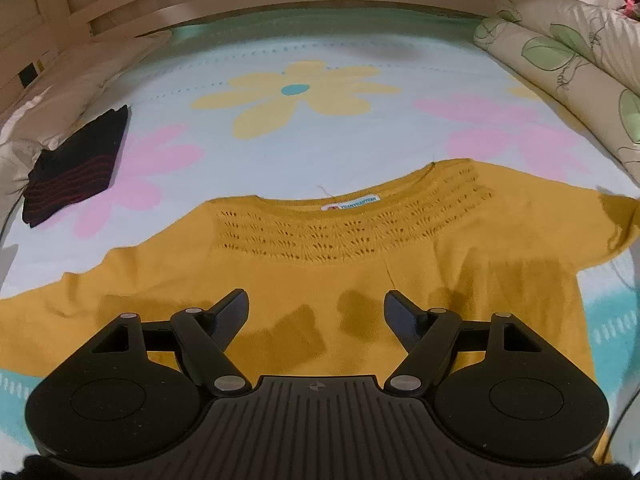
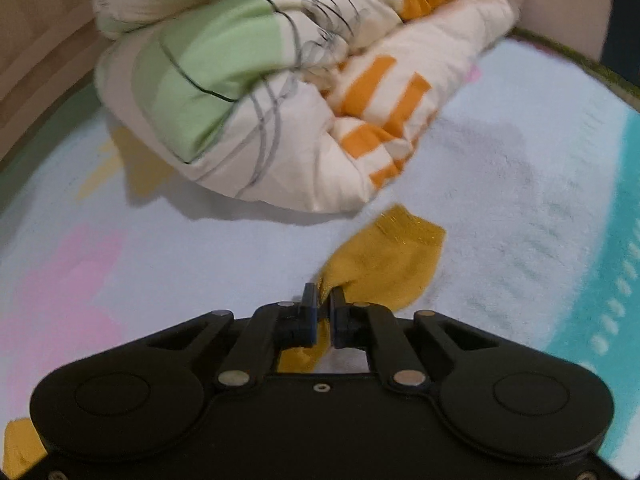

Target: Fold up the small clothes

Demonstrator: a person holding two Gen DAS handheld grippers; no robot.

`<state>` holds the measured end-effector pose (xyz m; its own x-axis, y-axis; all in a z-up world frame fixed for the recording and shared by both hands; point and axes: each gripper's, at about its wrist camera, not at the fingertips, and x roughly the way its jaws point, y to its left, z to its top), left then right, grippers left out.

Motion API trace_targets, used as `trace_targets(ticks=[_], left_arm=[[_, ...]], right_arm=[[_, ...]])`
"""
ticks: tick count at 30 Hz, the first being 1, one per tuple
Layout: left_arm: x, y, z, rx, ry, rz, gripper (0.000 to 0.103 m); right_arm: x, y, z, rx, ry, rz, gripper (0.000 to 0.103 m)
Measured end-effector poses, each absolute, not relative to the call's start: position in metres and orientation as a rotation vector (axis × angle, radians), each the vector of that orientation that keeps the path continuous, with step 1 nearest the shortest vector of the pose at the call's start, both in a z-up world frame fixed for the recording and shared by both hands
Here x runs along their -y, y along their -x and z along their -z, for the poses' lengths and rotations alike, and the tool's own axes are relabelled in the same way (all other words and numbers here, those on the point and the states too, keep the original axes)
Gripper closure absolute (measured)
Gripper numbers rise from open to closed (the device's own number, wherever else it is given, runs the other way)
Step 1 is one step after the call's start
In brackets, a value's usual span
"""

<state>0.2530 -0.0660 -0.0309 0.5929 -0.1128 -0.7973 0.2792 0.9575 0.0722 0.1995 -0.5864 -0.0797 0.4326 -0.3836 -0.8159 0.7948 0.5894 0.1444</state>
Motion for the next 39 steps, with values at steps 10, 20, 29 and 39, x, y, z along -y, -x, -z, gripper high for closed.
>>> trace_targets(ticks=[10,20,29,39], left_arm=[[0.018,-0.269,0.011,-0.903,-0.105,0.163,0.03],[-0.045,-0.283,-0.006,-0.884,0.023,0.061,0.03],[-0.084,-0.292,-0.009,-0.891,0.086,0.028,0.03],[-0.096,-0.304,0.017,-0.973,0.138,0.113,0.03]], right_arm=[[0.434,-0.218,-0.055,-0.65,-0.138,0.322,0.091],[0.166,-0.254,-0.091,-0.632,0.071,-0.297,0.091],[0.035,-0.273,0.022,-0.839,0.093,-0.467,0.092],[0.045,-0.234,0.024,-0.838,0.049,-0.446,0.045]])
